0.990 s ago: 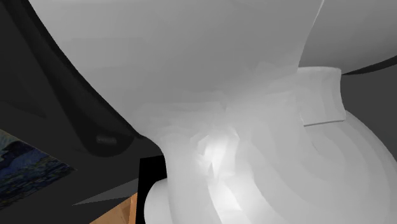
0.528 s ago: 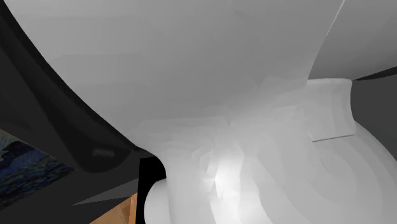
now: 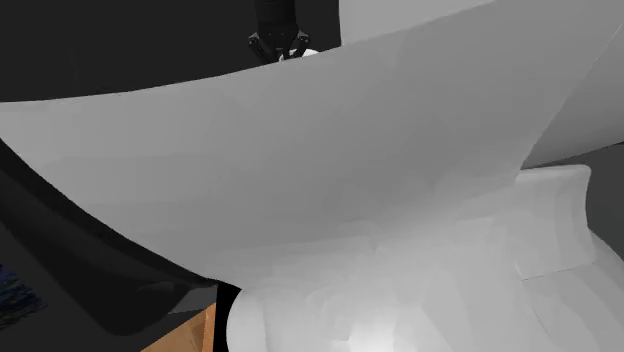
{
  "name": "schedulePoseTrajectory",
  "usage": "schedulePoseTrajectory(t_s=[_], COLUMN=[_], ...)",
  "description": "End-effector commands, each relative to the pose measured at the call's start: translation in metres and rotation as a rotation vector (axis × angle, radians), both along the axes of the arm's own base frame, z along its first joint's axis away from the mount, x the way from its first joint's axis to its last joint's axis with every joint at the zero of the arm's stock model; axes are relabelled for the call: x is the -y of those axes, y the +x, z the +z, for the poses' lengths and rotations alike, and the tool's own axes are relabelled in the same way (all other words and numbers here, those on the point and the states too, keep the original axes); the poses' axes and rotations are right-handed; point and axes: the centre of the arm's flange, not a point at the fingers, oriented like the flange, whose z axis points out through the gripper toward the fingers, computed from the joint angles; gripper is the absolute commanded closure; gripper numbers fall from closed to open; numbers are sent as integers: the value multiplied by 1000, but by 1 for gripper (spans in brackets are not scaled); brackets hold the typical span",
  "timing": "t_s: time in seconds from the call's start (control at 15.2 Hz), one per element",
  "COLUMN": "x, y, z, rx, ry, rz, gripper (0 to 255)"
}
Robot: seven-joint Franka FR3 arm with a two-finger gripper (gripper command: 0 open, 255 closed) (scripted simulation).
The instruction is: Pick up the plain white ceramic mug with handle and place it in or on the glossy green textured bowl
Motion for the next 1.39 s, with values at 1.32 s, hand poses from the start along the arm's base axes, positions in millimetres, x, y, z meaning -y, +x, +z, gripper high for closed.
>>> schedulePoseTrajectory(t_s=[1.32], x=[-82], y=[-137], z=[-30], rx=[0], ry=[0], rz=[0], gripper=[255])
